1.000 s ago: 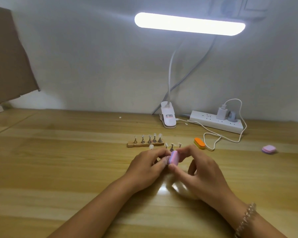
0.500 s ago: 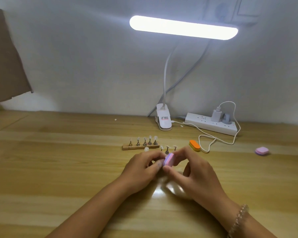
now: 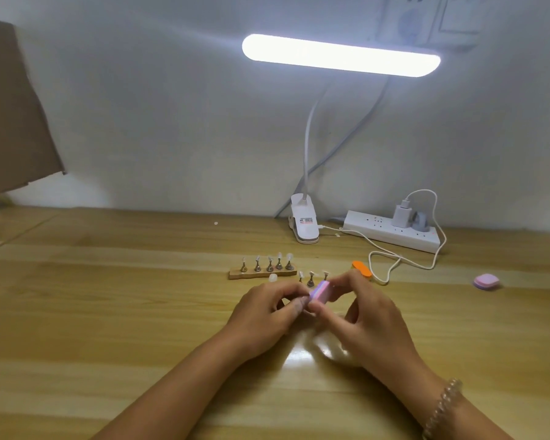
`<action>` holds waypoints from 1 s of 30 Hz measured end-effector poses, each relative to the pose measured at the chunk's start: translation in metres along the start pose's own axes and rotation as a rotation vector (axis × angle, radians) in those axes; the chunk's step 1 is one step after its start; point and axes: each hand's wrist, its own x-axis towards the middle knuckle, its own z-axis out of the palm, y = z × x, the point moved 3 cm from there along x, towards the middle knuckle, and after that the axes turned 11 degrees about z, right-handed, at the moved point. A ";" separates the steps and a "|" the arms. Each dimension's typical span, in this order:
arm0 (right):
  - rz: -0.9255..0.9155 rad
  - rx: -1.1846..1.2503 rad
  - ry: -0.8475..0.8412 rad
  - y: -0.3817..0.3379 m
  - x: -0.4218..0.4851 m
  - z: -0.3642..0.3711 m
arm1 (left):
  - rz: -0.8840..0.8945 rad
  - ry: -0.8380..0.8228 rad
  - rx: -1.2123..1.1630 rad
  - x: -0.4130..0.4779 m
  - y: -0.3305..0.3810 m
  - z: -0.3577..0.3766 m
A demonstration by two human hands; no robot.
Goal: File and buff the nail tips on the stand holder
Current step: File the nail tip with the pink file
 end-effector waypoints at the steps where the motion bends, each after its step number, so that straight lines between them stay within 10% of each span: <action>1: 0.021 0.004 0.024 0.002 0.001 -0.001 | 0.002 -0.002 0.003 0.000 -0.001 0.000; 30: 0.057 0.060 0.038 0.005 0.002 -0.002 | 0.048 0.030 -0.010 0.000 -0.002 0.000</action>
